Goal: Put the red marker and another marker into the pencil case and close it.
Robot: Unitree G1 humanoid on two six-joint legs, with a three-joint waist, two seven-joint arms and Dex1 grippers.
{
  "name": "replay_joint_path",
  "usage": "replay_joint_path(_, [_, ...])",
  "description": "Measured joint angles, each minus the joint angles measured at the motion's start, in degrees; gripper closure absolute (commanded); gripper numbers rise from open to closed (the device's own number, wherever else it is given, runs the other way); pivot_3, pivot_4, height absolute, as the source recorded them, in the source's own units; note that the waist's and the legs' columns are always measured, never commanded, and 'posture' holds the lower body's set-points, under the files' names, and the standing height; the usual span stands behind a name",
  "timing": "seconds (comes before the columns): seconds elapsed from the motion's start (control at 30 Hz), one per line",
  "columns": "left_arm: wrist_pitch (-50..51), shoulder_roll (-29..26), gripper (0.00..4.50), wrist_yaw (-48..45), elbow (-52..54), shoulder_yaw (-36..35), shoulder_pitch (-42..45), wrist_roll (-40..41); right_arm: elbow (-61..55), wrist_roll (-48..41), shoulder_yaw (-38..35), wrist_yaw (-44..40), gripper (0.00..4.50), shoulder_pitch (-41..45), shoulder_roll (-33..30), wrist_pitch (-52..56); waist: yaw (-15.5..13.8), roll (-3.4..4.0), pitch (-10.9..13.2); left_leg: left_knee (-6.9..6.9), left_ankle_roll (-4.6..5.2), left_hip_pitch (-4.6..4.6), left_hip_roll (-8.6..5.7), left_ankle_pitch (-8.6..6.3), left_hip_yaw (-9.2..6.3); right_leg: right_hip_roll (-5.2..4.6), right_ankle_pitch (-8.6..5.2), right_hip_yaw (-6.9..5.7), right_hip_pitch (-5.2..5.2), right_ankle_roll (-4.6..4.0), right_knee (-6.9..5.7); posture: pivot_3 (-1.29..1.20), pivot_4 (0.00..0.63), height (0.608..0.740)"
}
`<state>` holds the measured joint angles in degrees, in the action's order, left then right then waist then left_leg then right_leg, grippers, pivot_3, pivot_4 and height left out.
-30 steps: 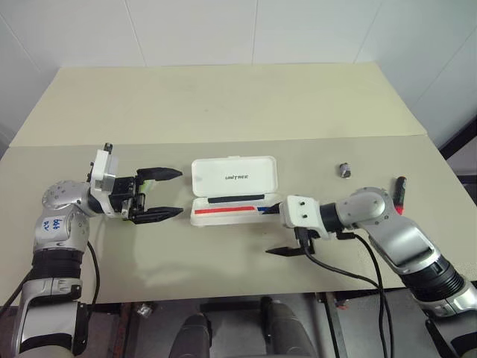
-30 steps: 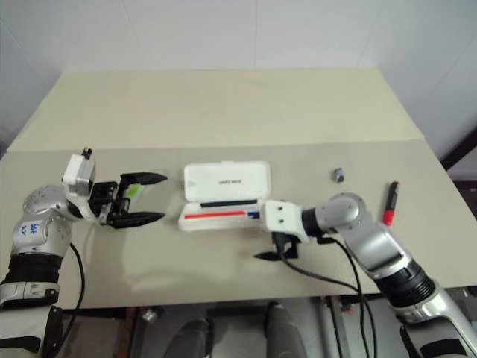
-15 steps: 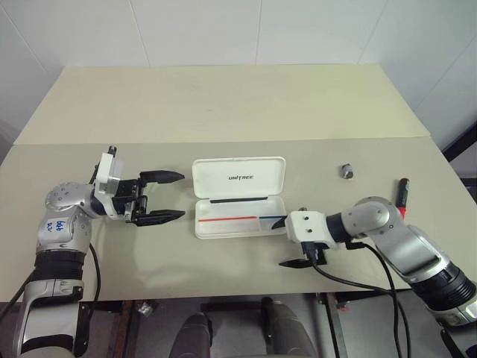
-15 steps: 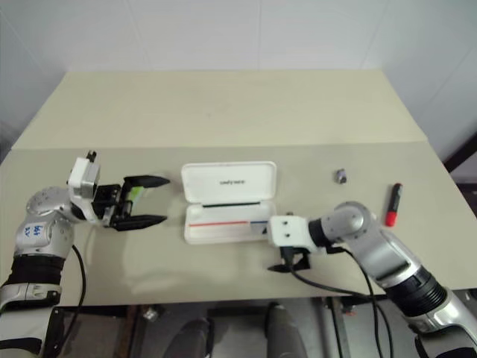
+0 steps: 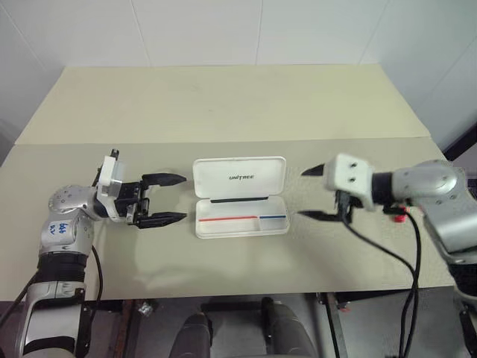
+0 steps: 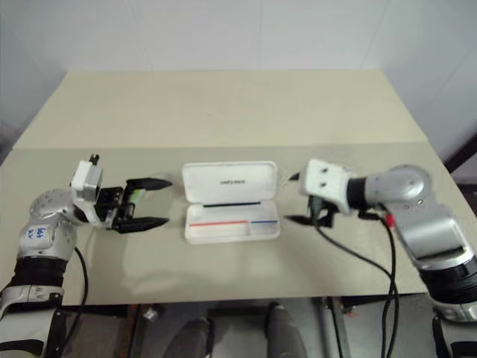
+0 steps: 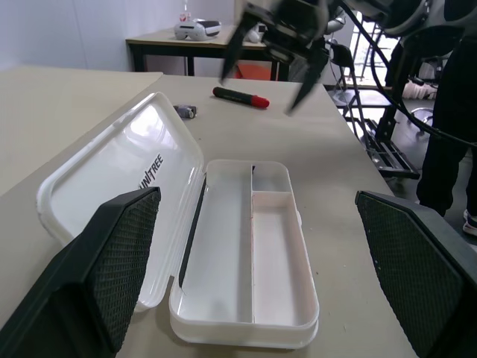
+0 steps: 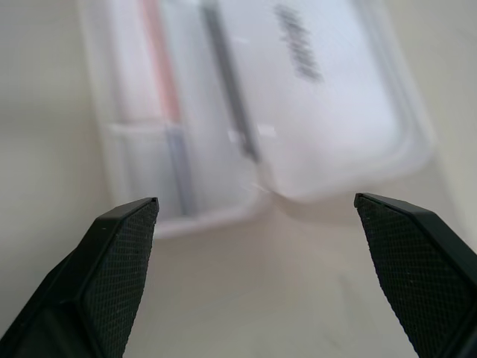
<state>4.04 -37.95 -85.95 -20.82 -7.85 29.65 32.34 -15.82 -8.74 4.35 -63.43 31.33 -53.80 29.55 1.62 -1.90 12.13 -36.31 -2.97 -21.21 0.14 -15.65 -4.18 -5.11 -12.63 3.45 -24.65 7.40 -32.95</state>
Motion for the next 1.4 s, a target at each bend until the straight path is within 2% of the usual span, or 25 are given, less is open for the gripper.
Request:
replay_joint_path(0.2, [0.0, 0.09, 0.0, 0.0, 0.19, -0.09, -0.29, 0.03, 9.53, 2.55, -4.07, 8.99, 0.04, 0.88, -1.16, 8.29, -0.03, 0.01, 0.0, 0.05, 0.0, -0.01, 0.0, 0.0, 0.0, -0.01, -0.01, 0.0, -0.02, -0.03, 0.02, 0.0, 0.15, 0.74])
replay_joint_path(0.4, [0.0, 0.08, 0.0, 0.01, 1.99, -0.42, -2.56, 0.08, 11.78, 3.0, -13.1, 21.42, 0.04, -1.03, 1.79, 17.5, 0.03, 0.04, 0.02, 0.12, 0.01, 0.01, 0.01, 0.0, 0.02, 0.01, 0.01, 0.01, -0.06, 0.02, -0.02, 0.0, 0.15, 0.74])
replay_joint_path(0.63, [-0.01, 1.02, 0.0, 0.03, 2.14, -0.54, -3.09, 0.09, 19.66, 5.45, -18.65, 35.68, 0.04, -1.79, 5.62, 27.41, 0.01, 0.05, 0.02, 0.03, 0.02, 0.01, -0.04, 0.01, 0.04, -0.04, -0.06, 0.05, 0.01, -0.13, 0.02, 0.0, 0.15, 0.74])
replay_joint_path(0.97, [-0.02, 1.78, 0.0, 0.04, 2.12, -0.44, -2.93, 0.05, 24.19, 2.13, -24.51, 42.37, 0.04, 1.18, 12.78, 33.87, 0.28, 0.1, 0.04, 0.05, 0.06, 0.03, -0.03, 0.03, 0.04, -0.01, 0.08, 0.08, 0.01, 0.13, -0.01, 0.0, 0.15, 0.74])
replay_joint_path(1.17, [-0.02, 1.78, 0.0, 0.04, 2.13, -0.45, -2.93, 0.04, 29.62, 0.93, -25.0, 44.11, 0.04, 2.26, 13.93, 34.16, 0.18, 0.11, 0.04, 0.07, 0.06, 0.03, -0.03, 0.03, 0.04, -0.01, 0.09, 0.07, 0.01, 0.15, 0.0, 0.0, 0.15, 0.74])
replay_joint_path(1.27, [-0.02, 1.79, 0.0, 0.05, 2.17, -0.45, -2.93, 0.04, 32.03, 0.87, -24.91, 45.58, 0.64, 3.9, 13.95, 34.06, 0.26, 0.11, 0.04, 0.05, 0.06, 0.05, -0.03, 0.03, 0.05, -0.02, 0.09, 0.08, 0.05, 0.15, 0.01, 0.0, 0.15, 0.74])
replay_joint_path(1.4, [-0.02, 1.78, 0.0, 0.06, 2.17, -0.46, -2.94, 0.04, 32.56, 0.86, -24.19, 46.42, 1.93, 4.2, 14.03, 33.75, 0.11, 0.11, 0.04, 0.01, 0.07, 0.05, -0.04, 0.04, 0.04, -0.01, 0.09, 0.07, 0.08, 0.15, 0.01, 0.0, 0.15, 0.74])
